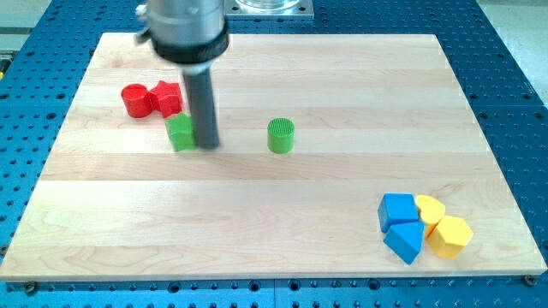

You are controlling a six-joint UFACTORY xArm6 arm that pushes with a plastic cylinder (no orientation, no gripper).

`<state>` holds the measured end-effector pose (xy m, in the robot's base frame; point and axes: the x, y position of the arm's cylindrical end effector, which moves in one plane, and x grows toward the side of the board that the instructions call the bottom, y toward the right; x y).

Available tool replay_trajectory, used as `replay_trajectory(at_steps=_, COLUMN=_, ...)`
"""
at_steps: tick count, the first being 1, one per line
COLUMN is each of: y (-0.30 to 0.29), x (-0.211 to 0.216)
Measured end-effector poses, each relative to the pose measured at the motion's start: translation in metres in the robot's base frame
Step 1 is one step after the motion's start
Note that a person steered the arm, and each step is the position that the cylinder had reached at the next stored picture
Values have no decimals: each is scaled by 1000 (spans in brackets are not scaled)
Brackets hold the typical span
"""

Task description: Move the green star to the green circle

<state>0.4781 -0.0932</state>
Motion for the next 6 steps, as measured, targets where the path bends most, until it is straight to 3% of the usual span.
replay_trajectory(at_steps=1, y=-90, x=33)
replay_trajectory(at_steps=2, y=-186, x=4)
replay_trajectory(at_steps=3, y=-110, x=-31)
replay_trajectory(at_steps=5, y=78, x=-41)
replay_trajectory(at_steps=6, y=-5, x=7)
